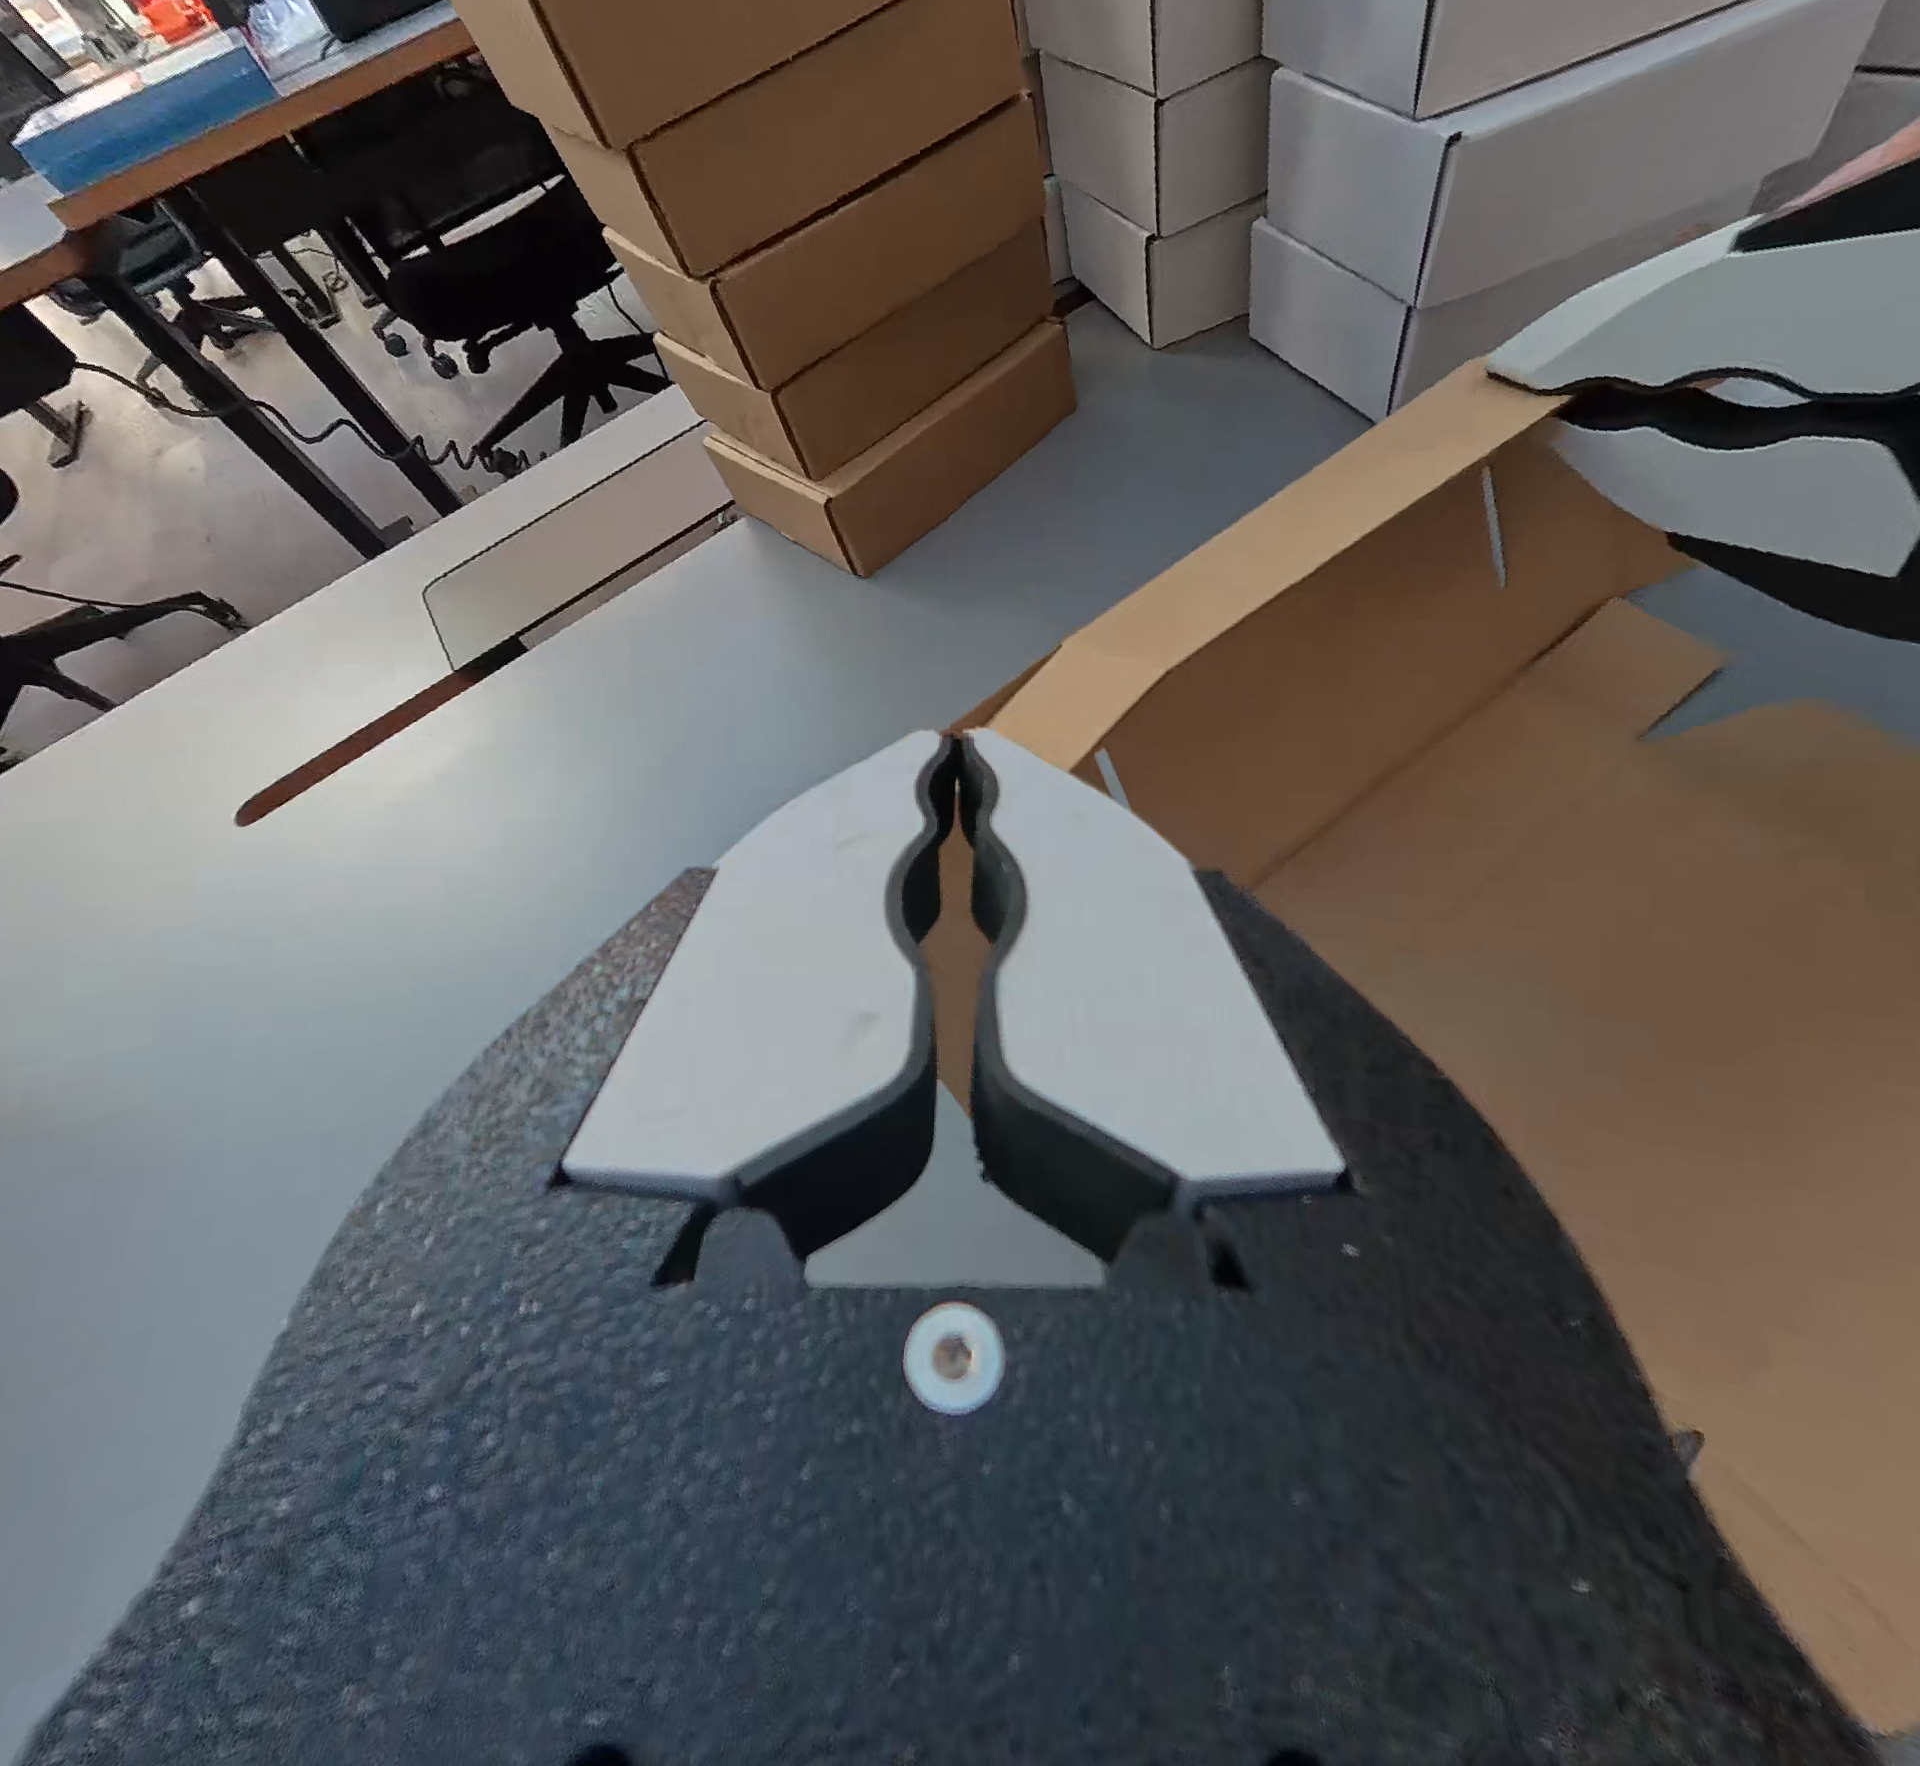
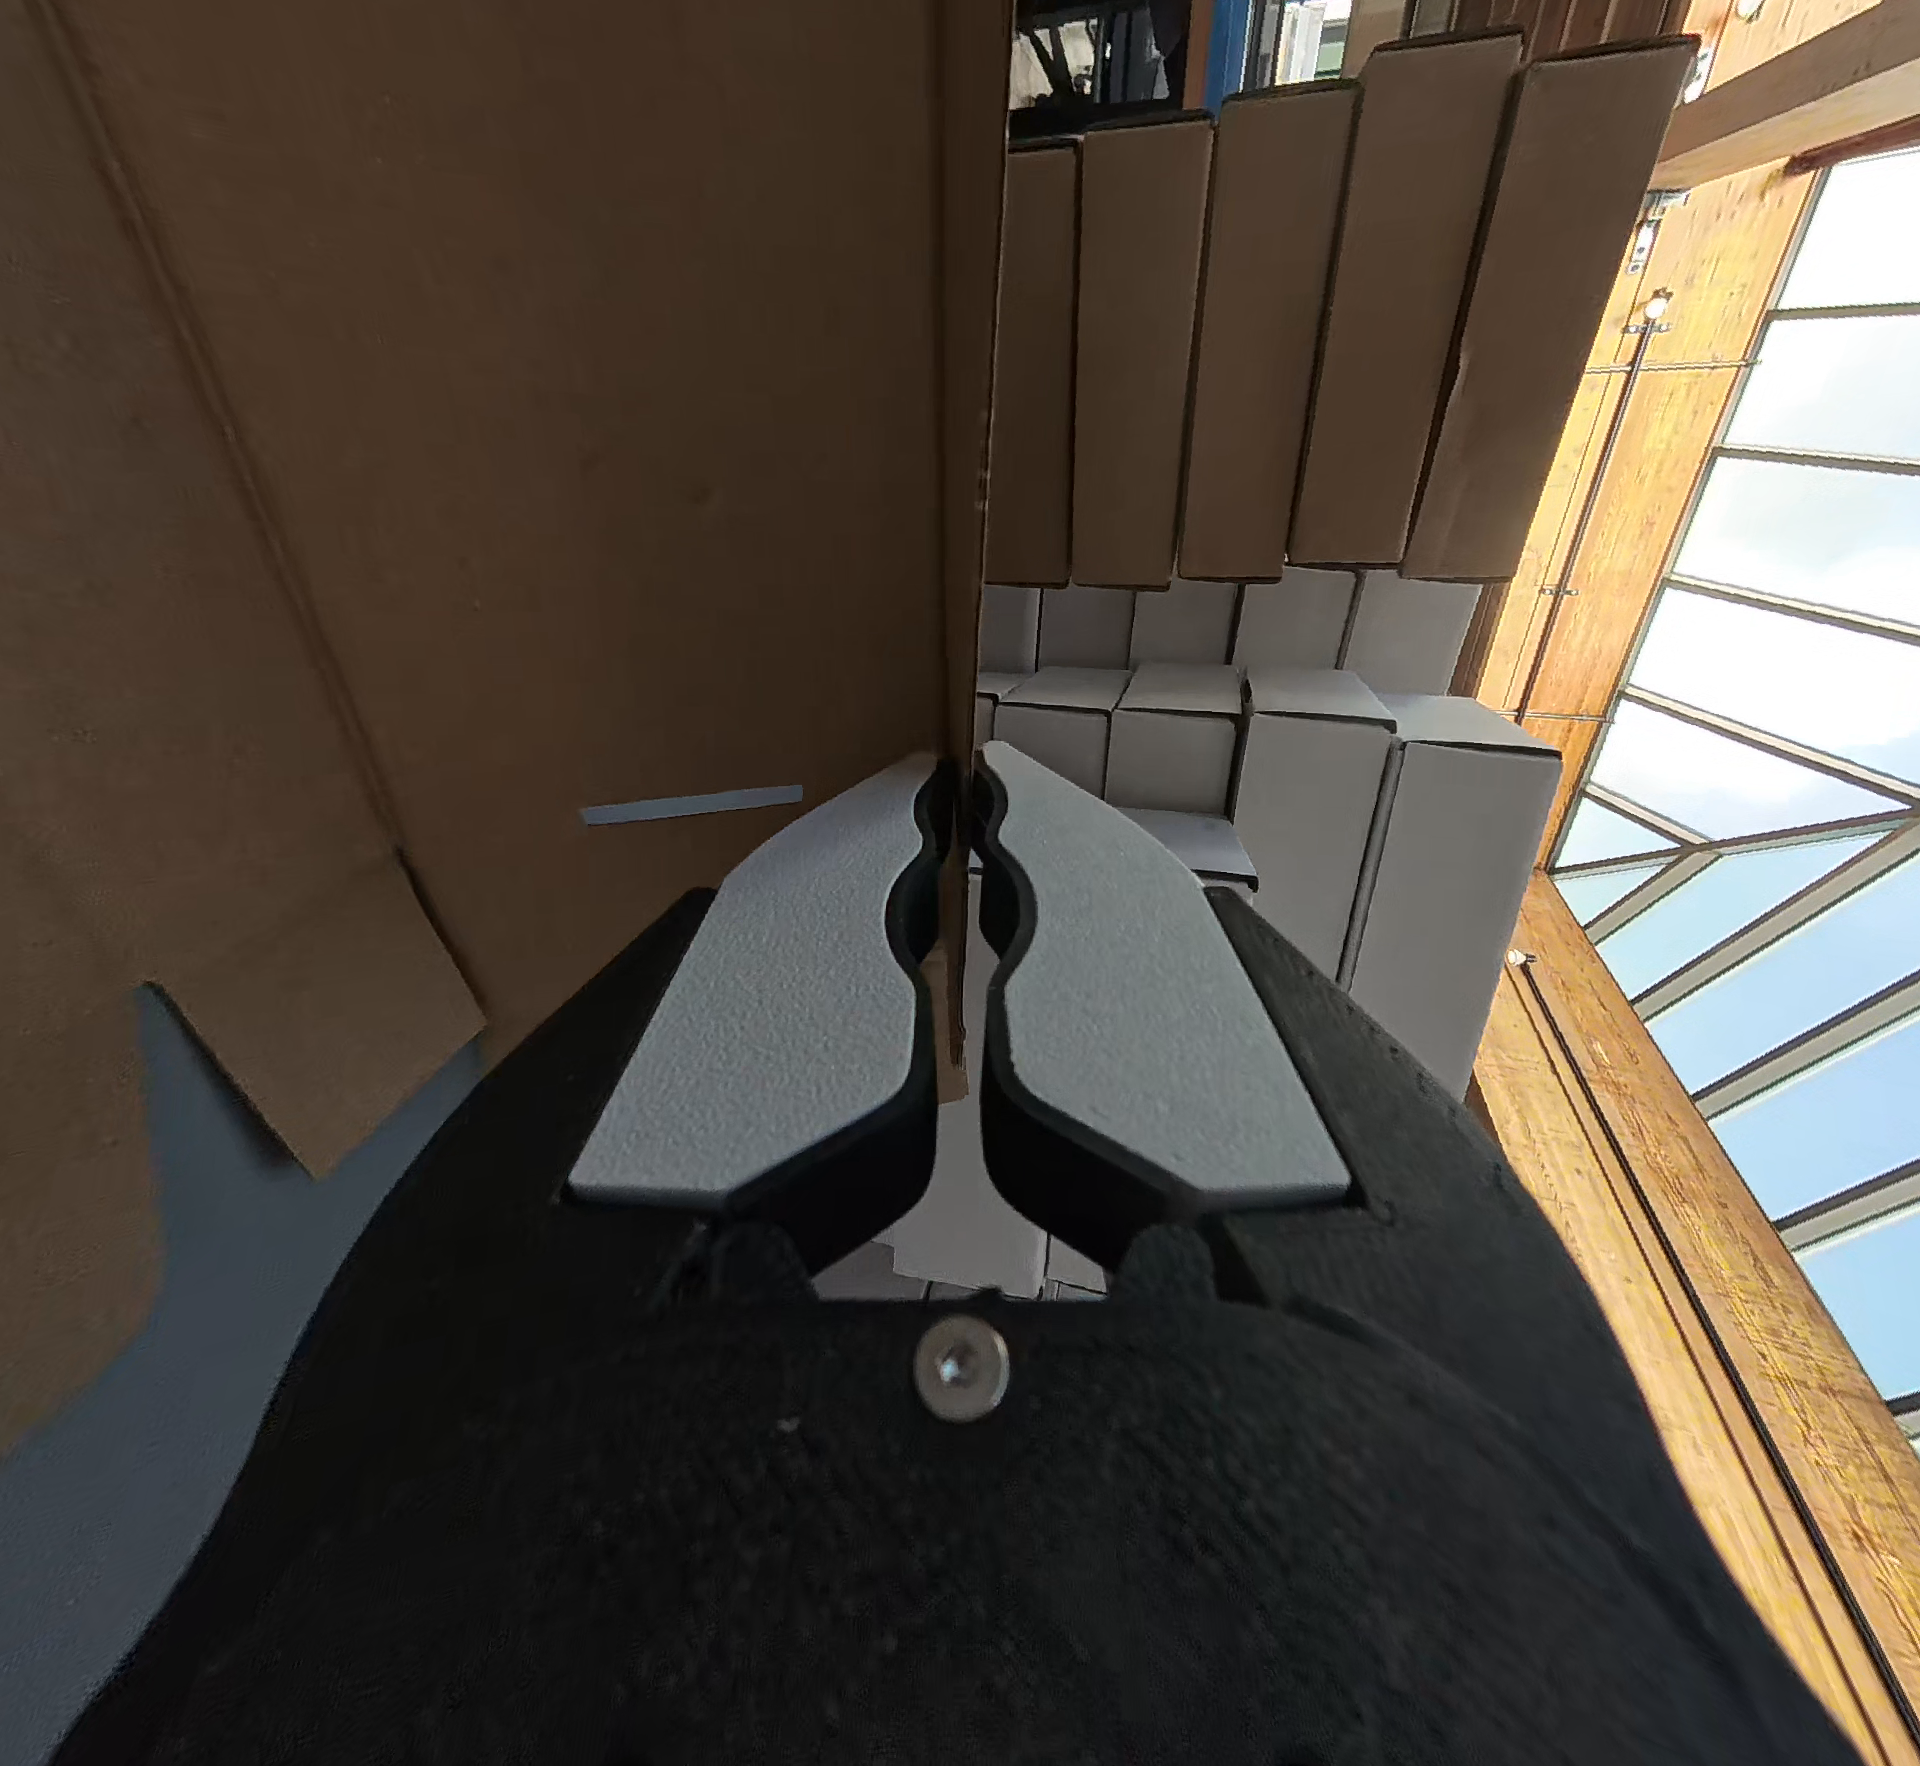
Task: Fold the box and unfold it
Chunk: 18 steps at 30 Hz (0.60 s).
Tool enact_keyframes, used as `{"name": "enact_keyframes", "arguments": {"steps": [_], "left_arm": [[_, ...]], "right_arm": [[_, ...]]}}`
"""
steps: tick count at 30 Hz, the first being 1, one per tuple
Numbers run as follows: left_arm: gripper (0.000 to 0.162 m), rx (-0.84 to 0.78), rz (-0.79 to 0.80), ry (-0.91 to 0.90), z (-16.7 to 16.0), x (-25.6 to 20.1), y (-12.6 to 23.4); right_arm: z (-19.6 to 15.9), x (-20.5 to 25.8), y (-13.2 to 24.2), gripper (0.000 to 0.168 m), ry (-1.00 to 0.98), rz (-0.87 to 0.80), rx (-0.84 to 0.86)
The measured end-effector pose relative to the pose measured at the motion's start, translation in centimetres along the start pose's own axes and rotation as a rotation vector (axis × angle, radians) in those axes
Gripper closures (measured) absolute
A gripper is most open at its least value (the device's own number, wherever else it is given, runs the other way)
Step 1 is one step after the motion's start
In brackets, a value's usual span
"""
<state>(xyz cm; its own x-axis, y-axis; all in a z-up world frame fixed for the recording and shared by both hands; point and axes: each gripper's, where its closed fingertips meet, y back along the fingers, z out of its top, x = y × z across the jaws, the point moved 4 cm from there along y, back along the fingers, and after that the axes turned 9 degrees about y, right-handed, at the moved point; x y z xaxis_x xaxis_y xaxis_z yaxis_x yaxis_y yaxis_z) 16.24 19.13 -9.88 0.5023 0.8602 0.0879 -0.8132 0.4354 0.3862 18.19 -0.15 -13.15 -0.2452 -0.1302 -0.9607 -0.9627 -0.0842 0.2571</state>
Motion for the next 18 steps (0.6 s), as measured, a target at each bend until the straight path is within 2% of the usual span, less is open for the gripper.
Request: {"name": "enact_keyframes", "arguments": {"steps": [5,9,18], "left_arm": [[0.162,0.185,-0.053,-0.11,-1.9,-1.2,-2.6],[0.162,0.255,-0.129,-0.162,-3.2,-3.7,-3.1],[0.162,0.151,-0.228,0.04,-3.1,-5.4,-4.6]], "right_arm": [[0.3,0.1,0.2,0.166,-0.128,0.001,-0.054],[0.1,0.2,0.2,0.165,-0.266,0.029,-0.059],[-0.3,0.6,0.3,0.166,-0.164,-0.029,-0.005]]}}
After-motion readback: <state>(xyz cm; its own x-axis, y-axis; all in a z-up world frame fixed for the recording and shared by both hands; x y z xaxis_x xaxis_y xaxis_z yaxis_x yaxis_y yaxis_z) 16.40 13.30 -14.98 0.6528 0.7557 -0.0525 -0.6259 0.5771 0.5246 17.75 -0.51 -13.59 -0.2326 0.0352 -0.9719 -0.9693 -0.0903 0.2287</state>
